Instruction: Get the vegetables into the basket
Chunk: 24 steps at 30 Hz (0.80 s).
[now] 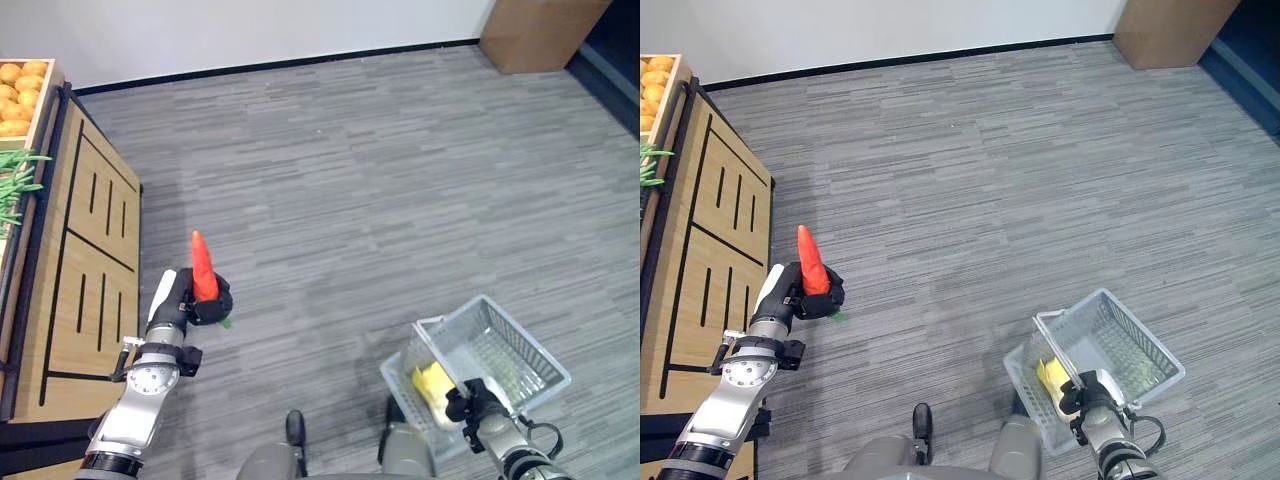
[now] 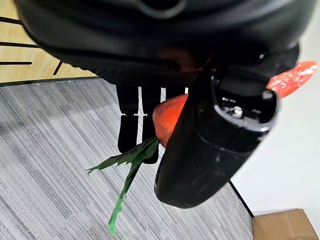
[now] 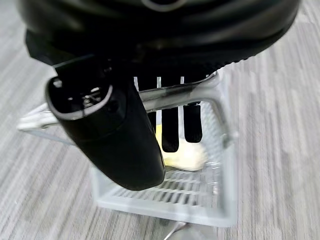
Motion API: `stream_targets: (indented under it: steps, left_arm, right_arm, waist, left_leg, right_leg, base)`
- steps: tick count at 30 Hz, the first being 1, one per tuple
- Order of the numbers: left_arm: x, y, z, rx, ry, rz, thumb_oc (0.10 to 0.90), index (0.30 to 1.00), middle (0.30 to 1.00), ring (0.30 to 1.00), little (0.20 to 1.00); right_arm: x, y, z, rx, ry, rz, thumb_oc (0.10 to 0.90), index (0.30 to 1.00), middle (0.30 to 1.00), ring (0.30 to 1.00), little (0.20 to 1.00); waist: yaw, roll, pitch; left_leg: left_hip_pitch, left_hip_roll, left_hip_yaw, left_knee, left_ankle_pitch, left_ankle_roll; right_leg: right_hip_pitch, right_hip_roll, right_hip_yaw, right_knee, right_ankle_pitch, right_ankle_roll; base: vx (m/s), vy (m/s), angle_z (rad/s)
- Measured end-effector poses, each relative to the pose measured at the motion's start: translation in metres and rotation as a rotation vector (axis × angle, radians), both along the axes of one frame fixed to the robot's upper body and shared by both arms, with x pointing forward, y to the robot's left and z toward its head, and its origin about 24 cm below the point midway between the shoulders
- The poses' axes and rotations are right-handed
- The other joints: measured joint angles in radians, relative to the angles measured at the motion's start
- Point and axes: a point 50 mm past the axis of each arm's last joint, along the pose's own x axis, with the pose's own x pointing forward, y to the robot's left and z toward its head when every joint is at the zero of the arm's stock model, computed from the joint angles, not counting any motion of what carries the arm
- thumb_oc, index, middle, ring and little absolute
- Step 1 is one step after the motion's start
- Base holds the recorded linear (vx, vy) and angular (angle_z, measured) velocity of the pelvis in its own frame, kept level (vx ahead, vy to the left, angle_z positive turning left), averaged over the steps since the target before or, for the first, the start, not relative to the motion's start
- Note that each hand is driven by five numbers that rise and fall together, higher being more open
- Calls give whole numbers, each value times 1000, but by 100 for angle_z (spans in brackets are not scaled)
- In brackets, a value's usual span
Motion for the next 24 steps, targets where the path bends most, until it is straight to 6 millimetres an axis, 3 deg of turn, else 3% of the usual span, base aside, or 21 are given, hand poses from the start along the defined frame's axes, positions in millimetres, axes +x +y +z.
stream_targets:
  steps: [3, 7, 12, 15, 19, 21, 24]
  left_arm:
    - [-8, -7, -14, -33, 58, -3, 400, 300, 300, 300, 300]
    - [-9, -18, -20, -55, 80, -38, 400, 300, 300, 300, 300]
    - [-7, -20, -25, -23, 115, -65, 400, 300, 300, 300, 300]
    - [-4, -26, -31, 8, 149, -98, 400, 300, 300, 300, 300]
    - [7, -32, -34, 132, 183, -139, 400, 300, 300, 300, 300]
    - [7, -35, -35, 158, 187, -157, 400, 300, 300, 300, 300]
    - [20, -40, -26, 313, 162, -200, 400, 300, 300, 300, 300]
  right_arm:
    - [1, 5, -2, 17, 6, 6, 400, 300, 300, 300, 300]
    - [5, 8, 0, 25, -1, 33, 400, 300, 300, 300, 300]
    - [19, 2, 10, 13, -41, 22, 400, 300, 300, 300, 300]
    - [33, 1, 18, 6, -77, 21, 400, 300, 300, 300, 300]
    - [70, 11, 38, -10, -162, 94, 400, 300, 300, 300, 300]
    - [78, 12, 45, -16, -195, 110, 400, 300, 300, 300, 300]
    - [106, 38, 66, -1, -302, 225, 400, 300, 300, 300, 300]
  waist:
    - [17, 21, -5]
    - [14, 31, -9]
    - [-3, 37, -12]
    - [-4, 43, -15]
    - [-2, 48, -19]
    - [2, 63, -30]
    - [1, 96, -50]
  left_leg:
    - [12, 39, -11, 8, -16, -35]
    - [41, 86, -27, 9, -22, -65]
    - [43, 102, -42, 3, -18, -79]
    - [44, 104, -42, 1, -14, -84]
    - [44, 113, -42, 0, -5, -91]
    - [42, 115, -42, -1, -4, -91]
    - [44, 122, -42, -2, -1, -94]
  right_leg:
    - [69, 54, -27, -100, 26, -32]
    - [139, 100, -62, -158, 31, -41]
    - [152, 114, -76, -167, 32, -50]
    - [152, 115, -75, -167, 37, -57]
    - [150, 125, -75, -167, 43, -65]
    - [148, 127, -75, -167, 43, -65]
    - [148, 134, -74, -168, 43, -68]
  base:
    - [56, -100, 5]
    - [39, -79, 11]
    - [31, -83, 7]
    - [15, -69, -1]
    - [6, -39, -1]
    - [-9, -58, 0]
    - [0, -74, -1]
